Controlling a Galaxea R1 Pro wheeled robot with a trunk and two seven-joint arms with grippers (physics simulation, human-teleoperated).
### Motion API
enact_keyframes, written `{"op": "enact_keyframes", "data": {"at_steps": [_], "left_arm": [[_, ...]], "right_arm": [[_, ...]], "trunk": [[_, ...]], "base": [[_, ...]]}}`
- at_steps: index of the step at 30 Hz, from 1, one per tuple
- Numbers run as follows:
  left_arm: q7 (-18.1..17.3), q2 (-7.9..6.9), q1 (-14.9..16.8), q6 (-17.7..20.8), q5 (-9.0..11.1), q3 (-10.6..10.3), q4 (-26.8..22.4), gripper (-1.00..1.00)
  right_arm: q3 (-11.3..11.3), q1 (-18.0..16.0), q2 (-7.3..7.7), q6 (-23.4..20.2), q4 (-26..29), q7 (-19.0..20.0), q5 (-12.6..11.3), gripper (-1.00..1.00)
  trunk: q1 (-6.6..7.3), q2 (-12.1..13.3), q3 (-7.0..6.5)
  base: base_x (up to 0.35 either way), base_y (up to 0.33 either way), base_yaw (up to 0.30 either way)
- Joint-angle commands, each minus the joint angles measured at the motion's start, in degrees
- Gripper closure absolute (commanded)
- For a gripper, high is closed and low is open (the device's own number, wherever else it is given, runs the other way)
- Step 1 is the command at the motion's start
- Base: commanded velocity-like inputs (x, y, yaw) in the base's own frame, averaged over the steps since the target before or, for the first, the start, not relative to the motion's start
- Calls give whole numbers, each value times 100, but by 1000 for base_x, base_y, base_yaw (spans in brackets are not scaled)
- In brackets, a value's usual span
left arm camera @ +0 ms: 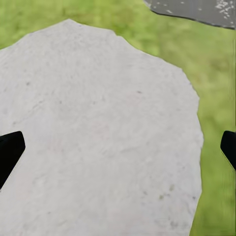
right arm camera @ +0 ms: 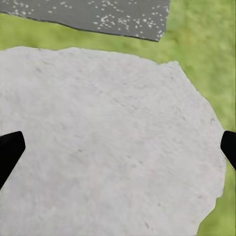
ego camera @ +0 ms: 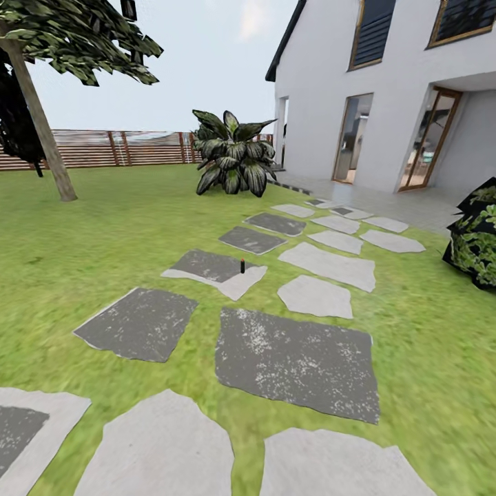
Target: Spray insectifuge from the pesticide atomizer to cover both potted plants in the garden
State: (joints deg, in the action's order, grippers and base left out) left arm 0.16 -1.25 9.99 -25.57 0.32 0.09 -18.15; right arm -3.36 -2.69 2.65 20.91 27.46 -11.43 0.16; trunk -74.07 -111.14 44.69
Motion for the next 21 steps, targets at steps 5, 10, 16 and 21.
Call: {"op": "enact_keyframes", "data": {"at_steps": [5,10,16,21], "left_arm": [[2,2,3,-18,3,0,4,-100],[2,2,3,-18,2,0,4,-100],[2,2,3,-18,3,0,4,-100],[2,2,3,-18,3,0,4,-100]], "right_arm": [[-6,-3,-1,18,-6,-9,2,-100],[-4,-3,-1,18,-11,-9,2,-100],[-3,-3,-1,18,-13,-9,2,-100],[-2,-3,-1,18,-13,-9,2,-100]], "trunk": [[-3,-2,5],[-3,-2,5],[-3,-2,5],[-3,-2,5]], "base": [[339,0,0],[339,0,0],[339,0,0],[339,0,0]]}}
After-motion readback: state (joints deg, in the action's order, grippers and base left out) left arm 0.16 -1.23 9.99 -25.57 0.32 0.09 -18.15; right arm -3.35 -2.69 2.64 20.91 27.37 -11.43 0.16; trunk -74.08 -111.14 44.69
